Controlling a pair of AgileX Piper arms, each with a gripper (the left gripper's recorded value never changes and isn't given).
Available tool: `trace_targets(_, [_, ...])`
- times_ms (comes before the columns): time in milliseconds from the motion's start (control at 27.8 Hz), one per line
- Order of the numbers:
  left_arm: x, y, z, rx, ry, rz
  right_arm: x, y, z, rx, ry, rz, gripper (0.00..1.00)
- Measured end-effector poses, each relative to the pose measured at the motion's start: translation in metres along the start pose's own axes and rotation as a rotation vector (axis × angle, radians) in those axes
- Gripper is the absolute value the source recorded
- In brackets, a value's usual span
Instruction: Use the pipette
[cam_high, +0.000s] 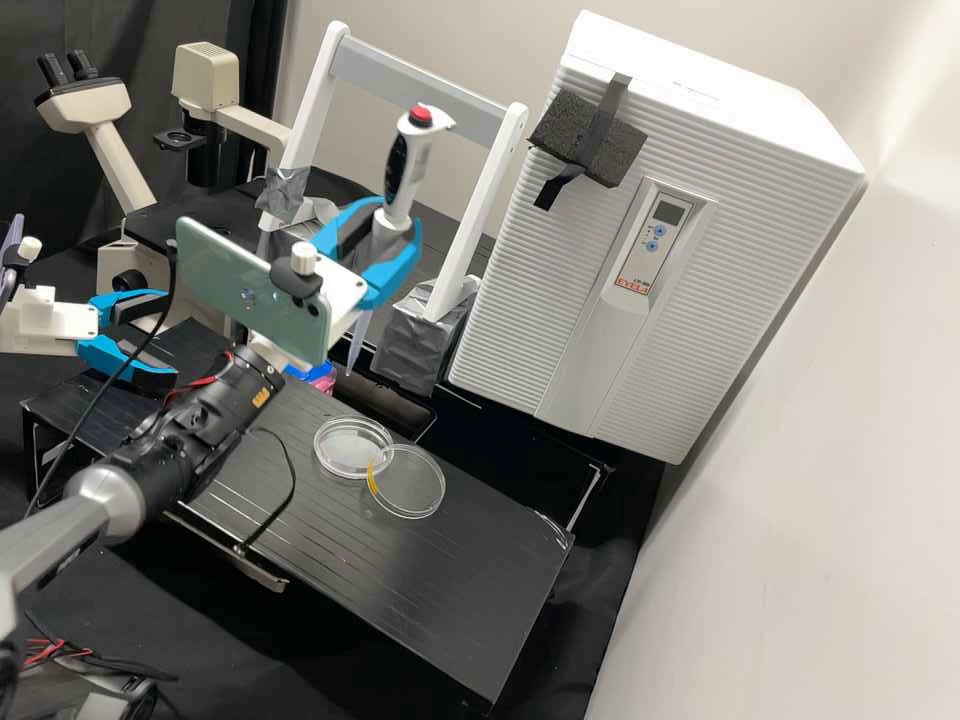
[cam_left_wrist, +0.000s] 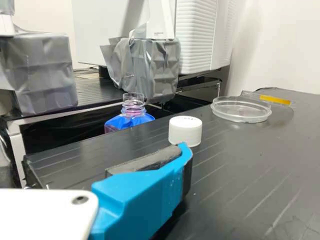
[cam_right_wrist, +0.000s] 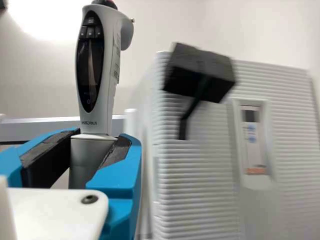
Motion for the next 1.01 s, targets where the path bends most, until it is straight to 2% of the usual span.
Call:
trace_targets(144, [0.0003,0.000,0.001,0.002,-0.007,-0.003,-0.006,0.008,0.009,0.009,-0.032,0.025,0.00])
trace_targets(288, [0.0003,-0.001,0.001,0.002,-0.008,-0.004,-0.010,0.006,0.013,-0.018,-0.045,0.005,0.00])
trace_targets(396, [0.0003,-0.001,0.001,0.002,-0.008,-0.004,-0.011,0.004,0.015,-0.028,-0.047,-0.011,0.00])
trace_targets(684, [0.0003,-0.001,0.001,0.002,-0.008,-0.004,-0.010,-0.001,0.017,-0.027,-0.056,-0.033,0.00])
trace_targets(900, [-0.0011,-0.001,0.000,0.001,-0.005,-0.002,-0.010,-0.003,0.016,-0.058,-0.050,-0.041,0.00])
trace_targets(1008, [-0.0019,0.000,-0.001,0.005,-0.008,0.005,-0.010,-0.003,0.016,-0.058,-0.050,-0.041,0.00])
